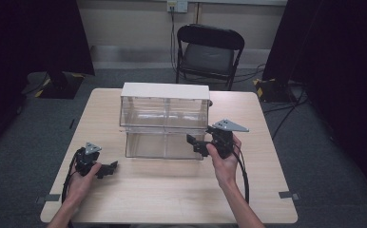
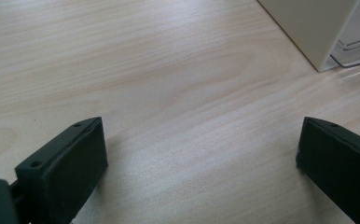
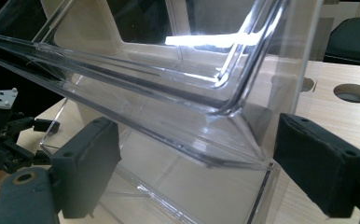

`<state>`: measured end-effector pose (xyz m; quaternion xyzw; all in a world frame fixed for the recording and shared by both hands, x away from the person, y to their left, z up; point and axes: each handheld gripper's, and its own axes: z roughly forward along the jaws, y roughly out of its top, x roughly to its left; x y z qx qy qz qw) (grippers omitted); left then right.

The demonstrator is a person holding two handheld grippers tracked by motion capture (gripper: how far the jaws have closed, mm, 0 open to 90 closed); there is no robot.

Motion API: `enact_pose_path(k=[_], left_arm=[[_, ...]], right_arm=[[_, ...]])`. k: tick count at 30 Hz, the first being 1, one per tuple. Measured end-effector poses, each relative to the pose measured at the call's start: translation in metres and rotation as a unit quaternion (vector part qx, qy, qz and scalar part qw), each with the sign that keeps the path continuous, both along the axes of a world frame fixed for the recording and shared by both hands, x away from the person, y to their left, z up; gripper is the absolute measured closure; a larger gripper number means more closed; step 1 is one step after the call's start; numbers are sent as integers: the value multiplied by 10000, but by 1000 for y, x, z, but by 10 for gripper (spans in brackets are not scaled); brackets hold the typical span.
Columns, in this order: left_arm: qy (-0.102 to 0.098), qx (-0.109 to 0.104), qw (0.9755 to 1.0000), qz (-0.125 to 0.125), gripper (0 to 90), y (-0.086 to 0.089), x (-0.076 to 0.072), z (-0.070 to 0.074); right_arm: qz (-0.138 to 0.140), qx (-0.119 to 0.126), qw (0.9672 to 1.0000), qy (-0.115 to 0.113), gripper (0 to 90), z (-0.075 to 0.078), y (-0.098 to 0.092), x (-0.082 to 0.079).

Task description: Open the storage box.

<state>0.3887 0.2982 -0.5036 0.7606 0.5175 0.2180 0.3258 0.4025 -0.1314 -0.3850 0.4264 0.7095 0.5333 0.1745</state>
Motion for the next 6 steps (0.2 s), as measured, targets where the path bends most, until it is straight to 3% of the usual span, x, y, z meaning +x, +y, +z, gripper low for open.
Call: enact_pose_path(k=[6], left_arm=[[-2,-4,10000,-3,13,0,0,0]], right_arm=[[4,-16,10000,-10,140,0,0,0]])
